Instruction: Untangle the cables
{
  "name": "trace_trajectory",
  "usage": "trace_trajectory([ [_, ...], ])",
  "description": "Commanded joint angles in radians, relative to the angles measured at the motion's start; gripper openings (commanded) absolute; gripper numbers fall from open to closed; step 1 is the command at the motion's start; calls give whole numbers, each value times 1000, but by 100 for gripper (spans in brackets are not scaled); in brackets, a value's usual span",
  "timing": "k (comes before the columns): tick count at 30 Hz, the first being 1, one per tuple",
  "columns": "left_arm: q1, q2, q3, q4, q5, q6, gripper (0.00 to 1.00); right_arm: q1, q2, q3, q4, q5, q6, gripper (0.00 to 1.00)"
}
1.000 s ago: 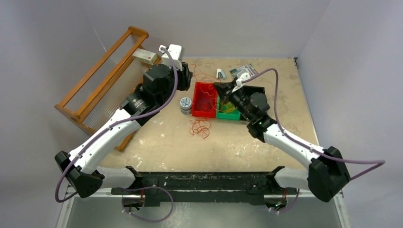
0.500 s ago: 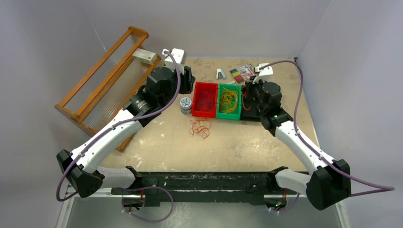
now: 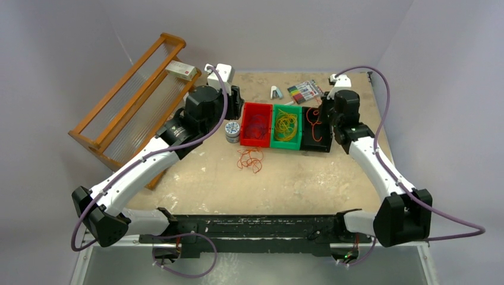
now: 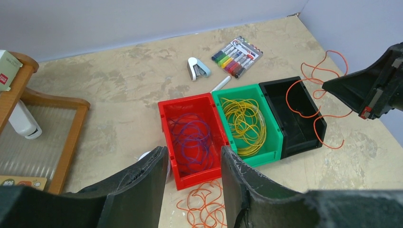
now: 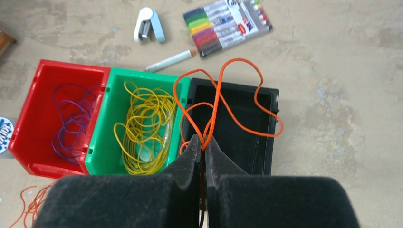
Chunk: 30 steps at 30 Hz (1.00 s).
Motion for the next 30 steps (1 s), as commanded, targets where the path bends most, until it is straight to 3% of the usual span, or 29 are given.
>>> trace_trajectory([
  [1, -1, -12, -11, 42, 0, -23, 44, -51, 17, 61, -62, -107, 32, 0],
  [18, -1, 3, -11, 34, 2, -25, 44, -133, 120, 77, -107, -313, 51, 0],
  [30, -1, 13, 3, 24, 4, -17, 44, -166, 237, 84, 10, -149, 55, 0],
])
